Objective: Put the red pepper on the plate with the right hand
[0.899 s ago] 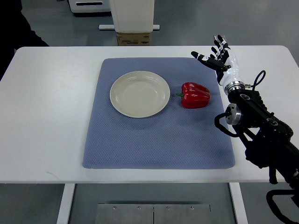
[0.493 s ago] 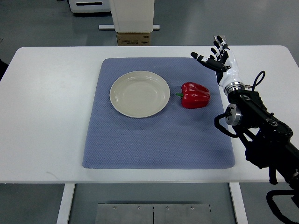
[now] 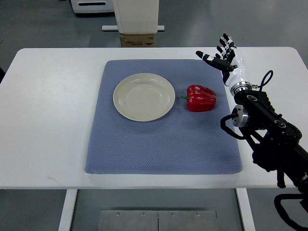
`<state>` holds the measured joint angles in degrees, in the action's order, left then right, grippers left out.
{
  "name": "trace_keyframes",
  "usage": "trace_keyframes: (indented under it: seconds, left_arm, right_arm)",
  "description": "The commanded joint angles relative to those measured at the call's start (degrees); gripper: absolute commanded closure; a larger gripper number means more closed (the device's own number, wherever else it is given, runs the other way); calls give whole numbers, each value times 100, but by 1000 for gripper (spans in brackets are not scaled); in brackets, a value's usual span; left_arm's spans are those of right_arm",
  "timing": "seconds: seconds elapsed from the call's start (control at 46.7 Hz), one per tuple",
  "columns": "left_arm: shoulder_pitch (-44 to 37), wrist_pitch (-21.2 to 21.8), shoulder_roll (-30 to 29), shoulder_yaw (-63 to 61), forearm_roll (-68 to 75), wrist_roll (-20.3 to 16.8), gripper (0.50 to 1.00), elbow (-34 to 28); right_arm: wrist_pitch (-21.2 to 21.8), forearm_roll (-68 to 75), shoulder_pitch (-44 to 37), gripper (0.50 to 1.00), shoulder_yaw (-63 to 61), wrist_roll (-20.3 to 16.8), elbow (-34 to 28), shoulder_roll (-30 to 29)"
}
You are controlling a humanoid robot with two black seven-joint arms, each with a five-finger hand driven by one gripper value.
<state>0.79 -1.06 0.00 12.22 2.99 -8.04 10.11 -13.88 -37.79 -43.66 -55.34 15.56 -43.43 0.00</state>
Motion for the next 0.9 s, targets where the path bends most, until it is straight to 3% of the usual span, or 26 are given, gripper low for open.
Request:
trace_keyframes:
  seconds: [0.0, 0.878]
  left_arm:
    - [0, 1, 0, 0, 0, 4, 500, 0]
    - [0, 1, 0, 0, 0, 4, 500, 0]
  right_arm:
    - [0, 0, 6, 500, 5, 0, 1, 0]
    - [0, 0, -46, 500, 5, 0, 18, 0]
